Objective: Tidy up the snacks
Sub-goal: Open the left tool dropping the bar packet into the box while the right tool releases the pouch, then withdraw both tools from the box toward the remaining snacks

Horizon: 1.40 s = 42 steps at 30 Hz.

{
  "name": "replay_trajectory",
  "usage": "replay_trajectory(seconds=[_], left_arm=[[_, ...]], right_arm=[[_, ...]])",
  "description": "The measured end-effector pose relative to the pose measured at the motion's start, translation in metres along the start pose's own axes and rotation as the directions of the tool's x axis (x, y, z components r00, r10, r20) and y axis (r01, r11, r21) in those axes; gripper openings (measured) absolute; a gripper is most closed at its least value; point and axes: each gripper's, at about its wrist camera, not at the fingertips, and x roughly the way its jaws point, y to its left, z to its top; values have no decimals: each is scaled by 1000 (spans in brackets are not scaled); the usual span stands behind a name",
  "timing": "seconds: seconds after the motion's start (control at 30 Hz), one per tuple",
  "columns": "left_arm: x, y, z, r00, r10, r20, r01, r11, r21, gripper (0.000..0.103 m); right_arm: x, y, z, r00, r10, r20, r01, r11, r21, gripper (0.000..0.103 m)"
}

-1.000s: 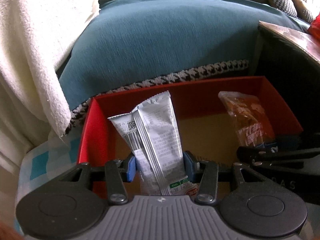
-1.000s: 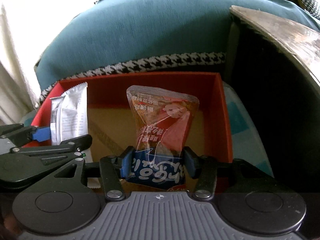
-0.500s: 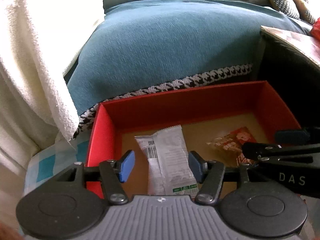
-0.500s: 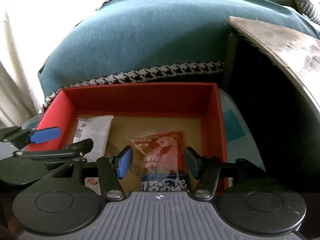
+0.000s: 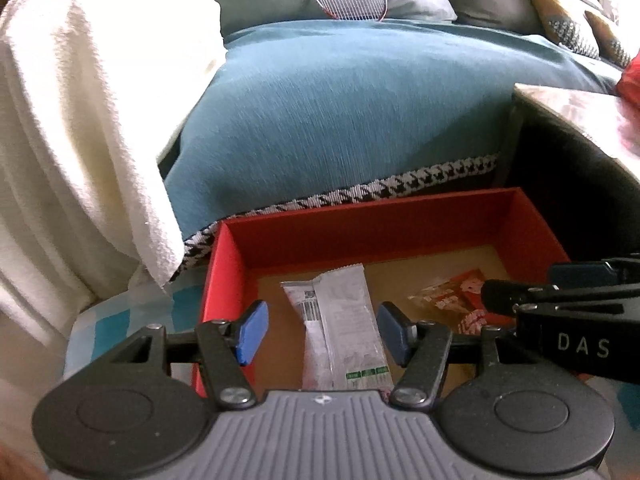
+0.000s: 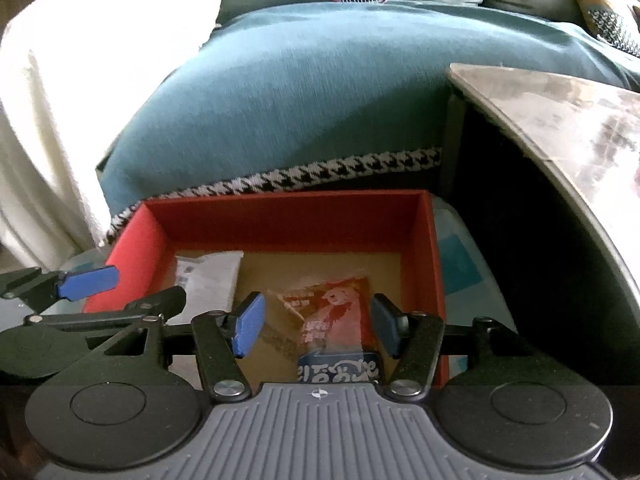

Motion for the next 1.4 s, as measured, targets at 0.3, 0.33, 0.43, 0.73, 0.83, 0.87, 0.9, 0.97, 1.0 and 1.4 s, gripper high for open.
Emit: replay_trajectory(seconds=[0.3,0.33,0.43,0.73,0.83,0.87,0.9,0.97,1.0,1.4], left_arm=[[-20,6,-5,1000,-3,13,4,1000,-6,57],[-22,6,-6,1000,-3,16,4,1000,-9,58],[-29,9,-10,1000,-3,21,3,1000,-13,60],[-44,12,-25,1000,-6,8,6,1000,-20,61],[-48,14,-29,1000,-8,4,8,1000,-20,61],[-49,14,-31,1000,-9,1,9,1000,-21,61],[-51,14,-32,1000,-11,0,11,1000,-21,62],[-54,15,-35,1000,-9,-3,9,1000,-18,62],[-55,15,-36,1000,-6,-5,5,1000,-15,62],[-74,23,-66,997,-37,-66,36,999,-17,66]], right_arm=[[-17,3,-7,1000,6,14,-6,1000,5,70],[-19,3,-7,1000,8,17,-8,1000,4,71],[-25,5,-10,1000,11,23,-11,1000,3,71],[-34,11,-26,1000,24,15,-25,1000,5,74],[-36,11,-33,1000,28,11,-28,1000,12,76],[-37,11,-35,1000,28,8,-28,999,15,77],[-38,11,-37,1000,29,6,-29,999,19,77],[-39,11,-41,1000,31,3,-31,999,25,77],[-40,12,-43,1000,31,0,-31,999,27,77],[-52,18,-75,997,46,-66,-43,998,37,81]])
